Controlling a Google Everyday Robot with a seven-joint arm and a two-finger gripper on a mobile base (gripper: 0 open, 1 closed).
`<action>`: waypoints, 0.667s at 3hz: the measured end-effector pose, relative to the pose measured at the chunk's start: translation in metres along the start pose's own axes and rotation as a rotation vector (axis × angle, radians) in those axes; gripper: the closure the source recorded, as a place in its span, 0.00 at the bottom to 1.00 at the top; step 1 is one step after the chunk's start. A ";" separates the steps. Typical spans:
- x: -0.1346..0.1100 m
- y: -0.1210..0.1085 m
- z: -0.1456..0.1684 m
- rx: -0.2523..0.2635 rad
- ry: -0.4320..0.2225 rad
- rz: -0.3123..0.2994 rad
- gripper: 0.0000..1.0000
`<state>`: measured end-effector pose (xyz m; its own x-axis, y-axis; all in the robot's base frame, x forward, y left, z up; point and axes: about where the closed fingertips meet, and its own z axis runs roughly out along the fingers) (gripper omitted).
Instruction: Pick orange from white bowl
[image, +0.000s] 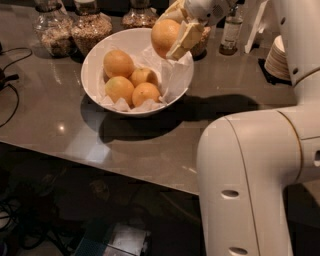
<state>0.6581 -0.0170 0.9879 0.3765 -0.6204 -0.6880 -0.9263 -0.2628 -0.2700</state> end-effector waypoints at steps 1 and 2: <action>-0.015 0.019 -0.021 -0.001 -0.080 0.060 1.00; -0.018 0.049 -0.041 -0.012 -0.130 0.125 1.00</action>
Offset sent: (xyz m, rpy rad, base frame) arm -0.1671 -0.0754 0.0084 0.0665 0.3488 0.0726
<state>0.6066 -0.0494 1.0149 0.2525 -0.5483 -0.7972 -0.9654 -0.1984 -0.1693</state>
